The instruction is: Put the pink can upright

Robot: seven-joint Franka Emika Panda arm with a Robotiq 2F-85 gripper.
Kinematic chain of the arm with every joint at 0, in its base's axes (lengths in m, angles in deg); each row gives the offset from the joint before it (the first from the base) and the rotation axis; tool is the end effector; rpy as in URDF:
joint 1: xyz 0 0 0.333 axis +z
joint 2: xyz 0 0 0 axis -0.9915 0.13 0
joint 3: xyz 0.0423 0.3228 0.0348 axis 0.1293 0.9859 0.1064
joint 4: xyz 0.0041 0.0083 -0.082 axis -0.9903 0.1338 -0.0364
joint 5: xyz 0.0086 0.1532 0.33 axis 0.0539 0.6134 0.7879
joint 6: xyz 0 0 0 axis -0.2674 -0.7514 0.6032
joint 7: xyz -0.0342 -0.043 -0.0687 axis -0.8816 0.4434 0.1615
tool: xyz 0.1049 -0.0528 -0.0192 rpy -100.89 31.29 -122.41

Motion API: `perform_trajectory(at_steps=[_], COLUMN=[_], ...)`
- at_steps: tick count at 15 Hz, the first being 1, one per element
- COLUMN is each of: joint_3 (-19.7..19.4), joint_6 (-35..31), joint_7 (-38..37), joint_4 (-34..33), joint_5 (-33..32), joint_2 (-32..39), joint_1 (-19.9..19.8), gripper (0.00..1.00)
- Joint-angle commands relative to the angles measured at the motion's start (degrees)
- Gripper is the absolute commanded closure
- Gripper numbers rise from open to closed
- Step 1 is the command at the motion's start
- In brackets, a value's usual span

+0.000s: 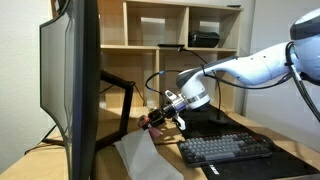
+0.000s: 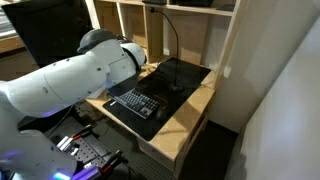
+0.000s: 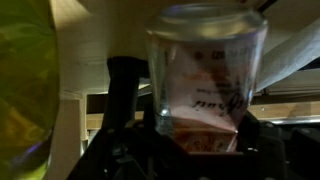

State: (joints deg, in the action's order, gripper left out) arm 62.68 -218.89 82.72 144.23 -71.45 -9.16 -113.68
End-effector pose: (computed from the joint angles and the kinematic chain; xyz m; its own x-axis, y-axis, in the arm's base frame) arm 0.6229 0.2255 0.1423 -0.0112 0.4561 0.8898 0.9977 0.0652 -0.0209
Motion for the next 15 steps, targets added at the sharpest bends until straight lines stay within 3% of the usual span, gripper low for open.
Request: perform_trajectory(at_steps=[1, 5, 10, 15], joint_3=[3.15, 2.27, 1.15, 0.26], joint_6=[4.92, 9.91, 3.19, 0.45], joint_7=[7.77, 10.55, 7.89, 6.69], joint_4=[0.33, -0.91, -1.06, -0.96], joint_5=[1.02, 2.57, 5.67, 4.86], joint_2=[3.52, 4.37, 3.02, 2.63], joint_1=[-3.49, -3.79, -2.19, -1.18], gripper=[0.48, 0.48, 0.48, 0.48])
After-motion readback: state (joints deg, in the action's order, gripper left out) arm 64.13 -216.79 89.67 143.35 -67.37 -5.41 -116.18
